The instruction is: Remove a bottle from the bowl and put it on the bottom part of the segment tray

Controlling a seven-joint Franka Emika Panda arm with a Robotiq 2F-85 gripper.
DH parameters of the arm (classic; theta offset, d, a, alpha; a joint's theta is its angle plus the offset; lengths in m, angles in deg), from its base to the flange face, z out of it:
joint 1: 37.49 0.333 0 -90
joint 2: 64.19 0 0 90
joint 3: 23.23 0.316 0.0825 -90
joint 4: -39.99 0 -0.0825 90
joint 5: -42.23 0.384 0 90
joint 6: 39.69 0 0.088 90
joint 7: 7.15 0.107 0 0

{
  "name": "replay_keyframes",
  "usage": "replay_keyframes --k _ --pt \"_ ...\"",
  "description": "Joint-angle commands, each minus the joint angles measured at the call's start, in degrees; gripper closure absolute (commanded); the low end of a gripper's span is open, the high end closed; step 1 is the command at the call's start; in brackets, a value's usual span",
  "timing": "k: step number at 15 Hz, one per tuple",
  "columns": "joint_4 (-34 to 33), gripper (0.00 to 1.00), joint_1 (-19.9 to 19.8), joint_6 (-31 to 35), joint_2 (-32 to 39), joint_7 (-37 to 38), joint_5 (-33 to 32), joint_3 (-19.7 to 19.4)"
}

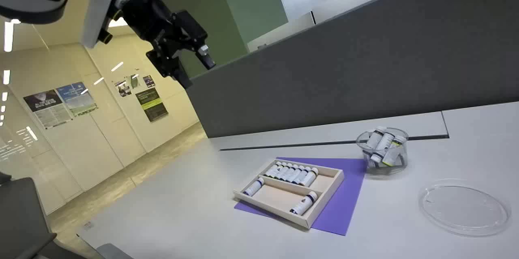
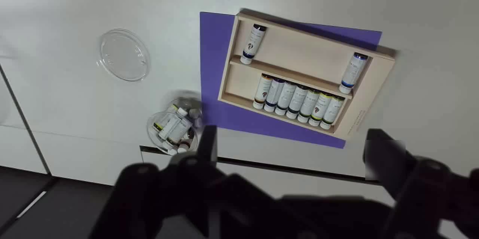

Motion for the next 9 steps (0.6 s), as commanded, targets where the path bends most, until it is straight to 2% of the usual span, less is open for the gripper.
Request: replay_keyframes --k 1,8,9 --pt "-0.1 0.00 1.0 -0.2 0.1 0.4 -0.5 -0.9" --pt "-0.1 0.00 1.0 -0.2 0.1 0.4 -0.5 -0.9" --pt "-1.7 0.00 1.0 -0.9 1.9 -1.4 0.3 -2.0"
